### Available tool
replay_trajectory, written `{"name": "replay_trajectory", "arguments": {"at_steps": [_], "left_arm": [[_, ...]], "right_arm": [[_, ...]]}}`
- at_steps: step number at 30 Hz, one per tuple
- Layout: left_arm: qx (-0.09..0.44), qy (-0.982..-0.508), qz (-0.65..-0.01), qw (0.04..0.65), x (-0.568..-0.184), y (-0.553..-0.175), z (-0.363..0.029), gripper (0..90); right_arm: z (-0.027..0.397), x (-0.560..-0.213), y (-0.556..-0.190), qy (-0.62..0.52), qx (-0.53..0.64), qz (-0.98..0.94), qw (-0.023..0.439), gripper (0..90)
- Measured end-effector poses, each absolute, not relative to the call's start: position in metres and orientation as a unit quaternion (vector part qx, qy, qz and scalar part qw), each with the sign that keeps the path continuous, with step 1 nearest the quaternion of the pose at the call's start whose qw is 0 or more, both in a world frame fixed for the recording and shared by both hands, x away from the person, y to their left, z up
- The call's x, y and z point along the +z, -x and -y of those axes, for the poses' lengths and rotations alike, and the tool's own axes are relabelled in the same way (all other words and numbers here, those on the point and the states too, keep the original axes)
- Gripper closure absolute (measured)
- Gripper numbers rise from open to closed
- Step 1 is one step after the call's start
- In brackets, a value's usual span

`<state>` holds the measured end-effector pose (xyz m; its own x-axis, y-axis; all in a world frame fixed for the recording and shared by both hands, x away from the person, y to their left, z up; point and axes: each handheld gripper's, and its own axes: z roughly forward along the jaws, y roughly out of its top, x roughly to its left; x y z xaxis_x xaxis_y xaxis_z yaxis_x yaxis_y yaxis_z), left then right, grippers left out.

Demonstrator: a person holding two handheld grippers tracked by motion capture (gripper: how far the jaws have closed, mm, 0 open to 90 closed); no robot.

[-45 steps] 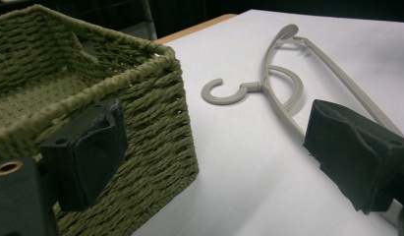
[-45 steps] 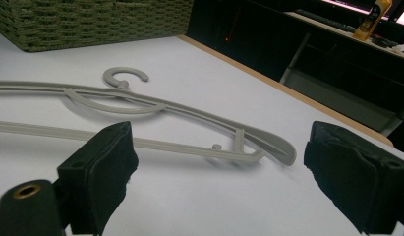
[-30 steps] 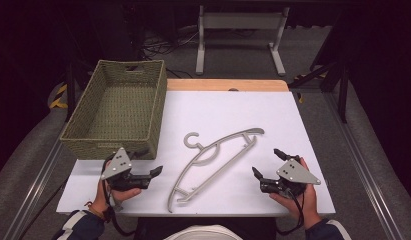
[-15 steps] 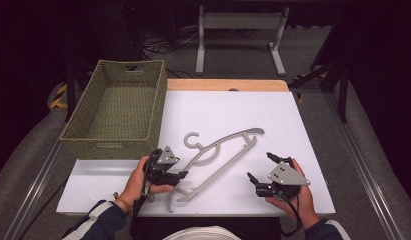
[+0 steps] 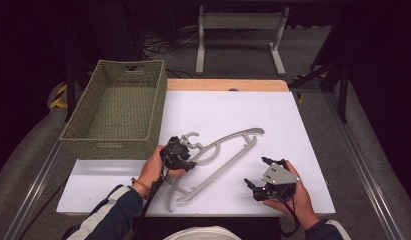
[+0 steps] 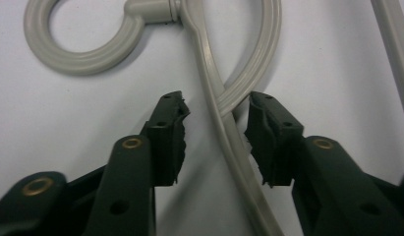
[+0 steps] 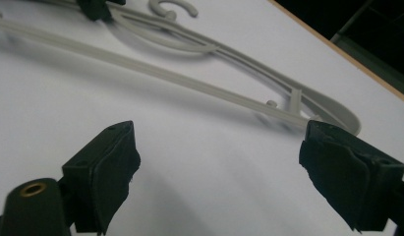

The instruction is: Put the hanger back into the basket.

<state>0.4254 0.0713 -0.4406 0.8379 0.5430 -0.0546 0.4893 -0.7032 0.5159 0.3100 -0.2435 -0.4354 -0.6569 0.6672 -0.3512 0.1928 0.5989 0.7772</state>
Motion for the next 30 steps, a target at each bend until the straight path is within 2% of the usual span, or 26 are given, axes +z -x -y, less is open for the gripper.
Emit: {"name": "replay_trajectory", "arguments": {"at_steps": [8, 17, 24, 30], "left_arm": [[0.072, -0.934, -0.253, 0.242, -0.438, -0.426, -0.064, 66.6], [0.093, -0.927, -0.251, 0.261, -0.441, -0.428, -0.063, 80.9], [0.137, -0.924, -0.241, 0.264, -0.442, -0.424, -0.058, 81.2], [0.193, -0.908, -0.239, 0.283, -0.434, -0.418, -0.060, 81.3]], "right_arm": [[0.241, -0.437, -0.311, -0.259, 0.359, -0.840, 0.315, 14.5], [0.243, -0.438, -0.312, -0.265, 0.361, -0.838, 0.312, 14.5], [0.246, -0.436, -0.313, -0.270, 0.368, -0.834, 0.311, 14.5], [0.251, -0.430, -0.310, -0.273, 0.383, -0.815, 0.339, 14.7]]}}
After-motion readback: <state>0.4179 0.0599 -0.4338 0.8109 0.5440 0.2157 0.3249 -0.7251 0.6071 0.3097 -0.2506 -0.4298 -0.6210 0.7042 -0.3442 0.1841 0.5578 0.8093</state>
